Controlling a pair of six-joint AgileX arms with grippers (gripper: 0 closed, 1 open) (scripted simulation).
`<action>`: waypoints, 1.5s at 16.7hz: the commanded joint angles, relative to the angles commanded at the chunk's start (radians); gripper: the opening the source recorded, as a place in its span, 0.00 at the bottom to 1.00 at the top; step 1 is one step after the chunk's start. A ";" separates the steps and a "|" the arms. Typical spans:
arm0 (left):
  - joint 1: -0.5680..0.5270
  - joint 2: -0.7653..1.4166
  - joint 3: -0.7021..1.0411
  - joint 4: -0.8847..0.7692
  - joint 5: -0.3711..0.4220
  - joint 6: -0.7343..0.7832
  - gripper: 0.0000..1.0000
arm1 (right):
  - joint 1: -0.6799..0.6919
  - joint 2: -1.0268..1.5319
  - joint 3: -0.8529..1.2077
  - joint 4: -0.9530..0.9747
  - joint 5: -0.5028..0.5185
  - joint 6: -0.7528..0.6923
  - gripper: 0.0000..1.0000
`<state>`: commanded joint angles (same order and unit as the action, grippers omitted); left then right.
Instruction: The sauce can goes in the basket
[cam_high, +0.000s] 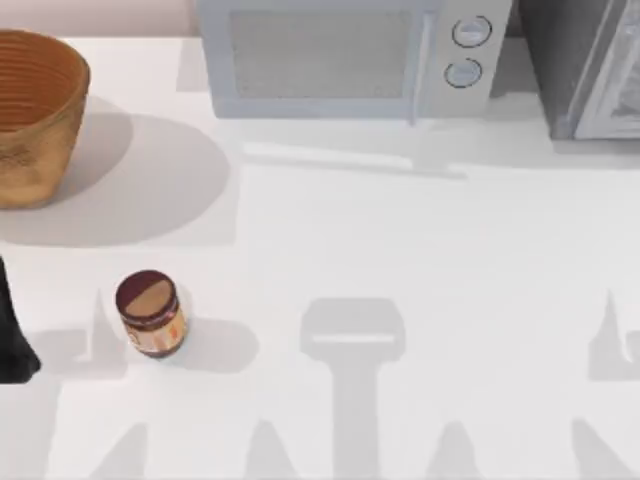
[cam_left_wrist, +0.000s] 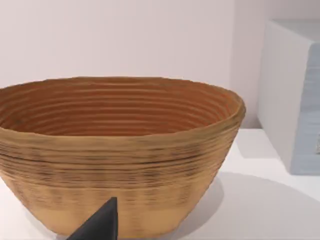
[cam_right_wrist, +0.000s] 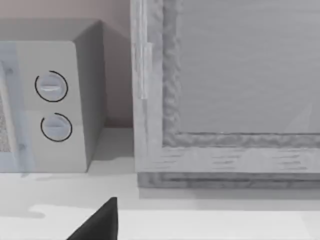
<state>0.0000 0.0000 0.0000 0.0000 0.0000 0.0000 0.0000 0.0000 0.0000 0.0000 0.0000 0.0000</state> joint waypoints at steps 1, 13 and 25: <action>0.000 0.000 0.000 0.000 0.000 0.000 1.00 | 0.000 0.000 0.000 0.000 0.000 0.000 1.00; 0.069 0.488 0.228 -0.278 0.270 0.539 1.00 | 0.000 0.000 0.000 0.000 0.000 0.000 1.00; 0.198 1.574 0.744 -0.928 0.885 1.727 1.00 | 0.000 0.000 0.000 0.000 0.000 0.000 1.00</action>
<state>0.1978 1.5744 0.7436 -0.9276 0.8849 1.7271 0.0000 0.0000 0.0000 0.0000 0.0000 0.0000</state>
